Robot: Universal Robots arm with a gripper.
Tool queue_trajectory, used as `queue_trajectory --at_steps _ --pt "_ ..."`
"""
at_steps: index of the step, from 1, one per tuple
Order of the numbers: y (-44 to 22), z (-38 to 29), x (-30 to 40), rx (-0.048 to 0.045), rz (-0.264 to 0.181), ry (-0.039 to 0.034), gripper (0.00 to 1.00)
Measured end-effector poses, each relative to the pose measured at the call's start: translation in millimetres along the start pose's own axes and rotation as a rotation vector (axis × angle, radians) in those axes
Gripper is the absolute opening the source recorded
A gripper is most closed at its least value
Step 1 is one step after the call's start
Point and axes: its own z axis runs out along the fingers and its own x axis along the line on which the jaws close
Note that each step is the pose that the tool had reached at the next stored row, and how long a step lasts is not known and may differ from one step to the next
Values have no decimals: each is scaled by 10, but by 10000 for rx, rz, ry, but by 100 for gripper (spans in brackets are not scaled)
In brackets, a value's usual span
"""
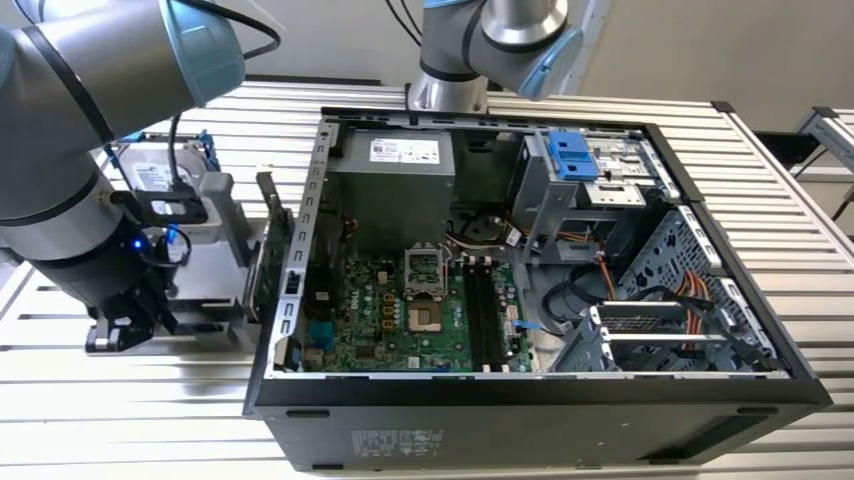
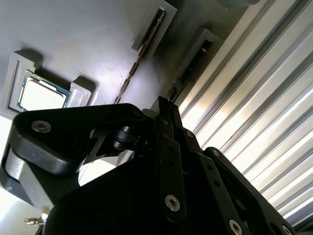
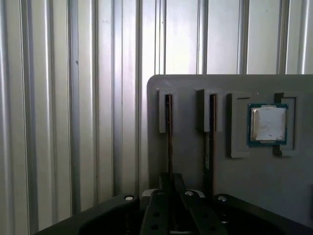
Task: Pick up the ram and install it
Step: 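Pick up the ram and move it above insertion slot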
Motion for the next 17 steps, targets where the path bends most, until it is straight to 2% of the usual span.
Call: queue_trajectory --at_steps 17 --pt "0 -125 -6 0 0 0 0"
